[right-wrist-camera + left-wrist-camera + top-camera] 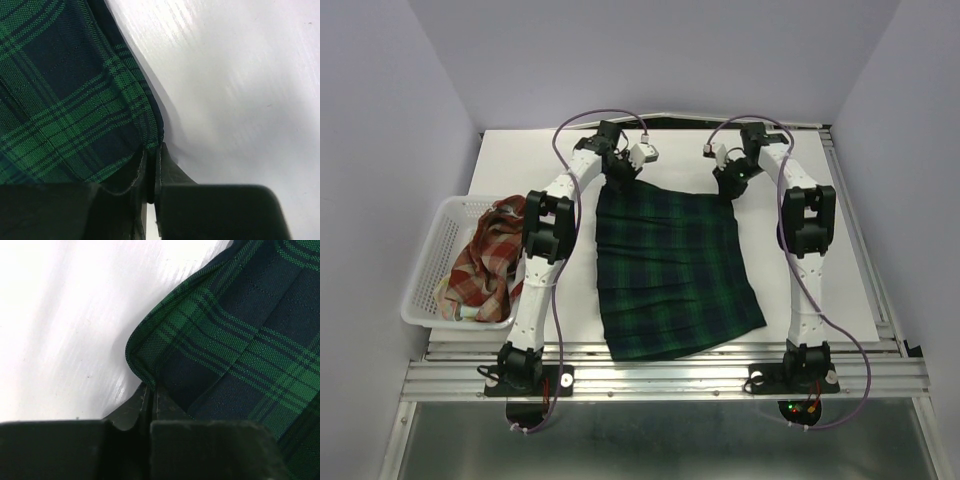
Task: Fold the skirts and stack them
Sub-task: Fold the skirt
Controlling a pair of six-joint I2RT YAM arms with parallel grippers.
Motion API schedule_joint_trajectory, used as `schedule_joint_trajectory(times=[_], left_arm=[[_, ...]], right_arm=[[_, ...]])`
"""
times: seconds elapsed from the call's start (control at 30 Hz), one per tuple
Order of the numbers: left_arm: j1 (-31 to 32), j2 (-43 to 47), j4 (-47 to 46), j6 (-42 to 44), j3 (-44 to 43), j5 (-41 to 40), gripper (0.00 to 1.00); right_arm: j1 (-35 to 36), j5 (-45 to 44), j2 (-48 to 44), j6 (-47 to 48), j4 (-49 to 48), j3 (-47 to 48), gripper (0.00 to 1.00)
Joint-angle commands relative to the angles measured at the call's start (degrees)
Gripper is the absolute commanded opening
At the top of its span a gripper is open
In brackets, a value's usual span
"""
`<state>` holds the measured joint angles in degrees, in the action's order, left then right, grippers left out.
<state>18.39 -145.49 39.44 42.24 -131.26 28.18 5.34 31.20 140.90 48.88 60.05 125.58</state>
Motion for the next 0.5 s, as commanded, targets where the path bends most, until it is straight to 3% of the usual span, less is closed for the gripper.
schedule_joint_trajectory(times=[0.0,0.23,0.47], left_arm=[[-1.25,-0.24,1.09,-0.40,-2.94,-5.15,0.00],[-1.43,4.86,-14.80,-4.18,-5.05,-12.00,0.00],[-1.78,10.66,-26.94,-7.52,-5.15,-15.79,0.00]], right_arm=[[0.02,-3.16,-2.73,-4.40,-3.88,-0.15,0.01],[-0.60,-11.50,-7.04,-13.02,-18.81,1.06,0.01],[-3.14,-15.91,-9.67,-17.33,-26.46,3.10,0.01]])
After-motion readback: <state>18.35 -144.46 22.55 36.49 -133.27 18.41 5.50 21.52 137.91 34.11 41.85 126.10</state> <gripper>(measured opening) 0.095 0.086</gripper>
